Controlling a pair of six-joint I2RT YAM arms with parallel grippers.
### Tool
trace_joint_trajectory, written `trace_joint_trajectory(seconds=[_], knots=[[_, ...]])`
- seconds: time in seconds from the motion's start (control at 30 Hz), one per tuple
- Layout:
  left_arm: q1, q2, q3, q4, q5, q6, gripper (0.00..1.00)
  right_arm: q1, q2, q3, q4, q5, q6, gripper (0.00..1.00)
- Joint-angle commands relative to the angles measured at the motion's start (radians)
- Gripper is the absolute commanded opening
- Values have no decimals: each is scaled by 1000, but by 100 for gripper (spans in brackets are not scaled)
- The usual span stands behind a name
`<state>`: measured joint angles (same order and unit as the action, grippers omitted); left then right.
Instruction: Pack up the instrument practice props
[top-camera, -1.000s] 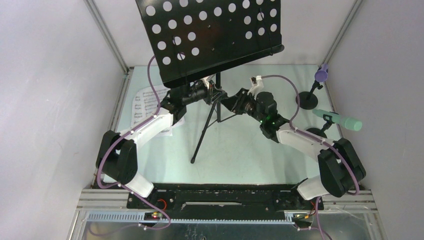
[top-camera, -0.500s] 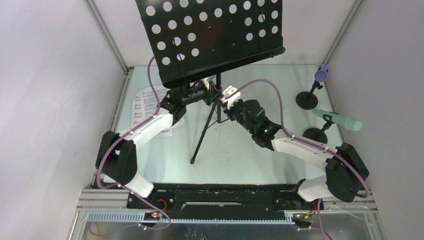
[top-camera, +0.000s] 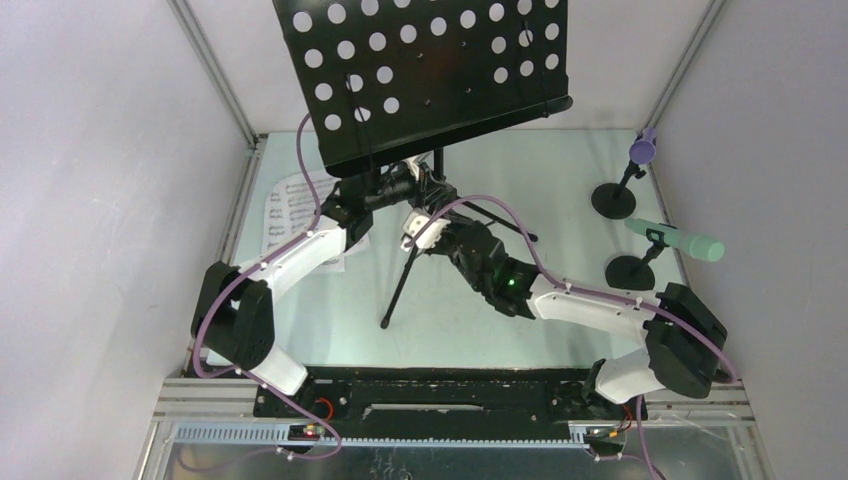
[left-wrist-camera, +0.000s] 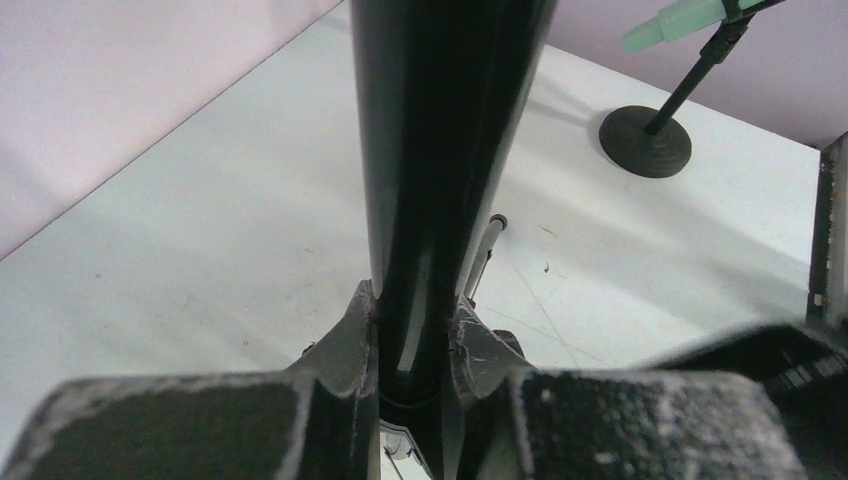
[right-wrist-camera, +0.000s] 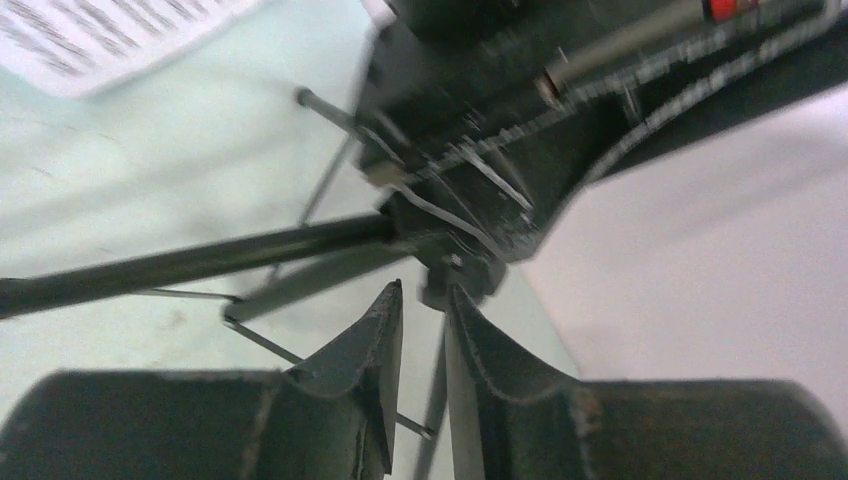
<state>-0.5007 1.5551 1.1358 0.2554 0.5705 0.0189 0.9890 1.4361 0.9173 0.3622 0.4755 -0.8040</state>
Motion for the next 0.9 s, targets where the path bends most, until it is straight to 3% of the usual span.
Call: trace_joint_trajectory(seconds=[0.0, 0.17, 0.3, 0.53, 0.73, 0.87], knots=[[-18, 48, -16, -152, -13, -47, 0, 60, -62, 18, -12, -68, 68, 30], [-18, 42, -10, -130, -40, -70, 0, 31, -176, 8, -96, -89, 248, 59], [-18, 27, 14, -127, -61, -89, 9, -20, -311, -73, -127, -177, 413, 72], [-18, -10, 52, -113, -95, -144, 33, -175, -546, -286, -111, -360, 662, 73], [-18, -16, 99, -98, -86, -180, 53, -226, -622, -387, -99, -417, 747, 73], [-18, -28, 122, -93, -73, -194, 57, -242, -639, -413, -96, -419, 777, 73]])
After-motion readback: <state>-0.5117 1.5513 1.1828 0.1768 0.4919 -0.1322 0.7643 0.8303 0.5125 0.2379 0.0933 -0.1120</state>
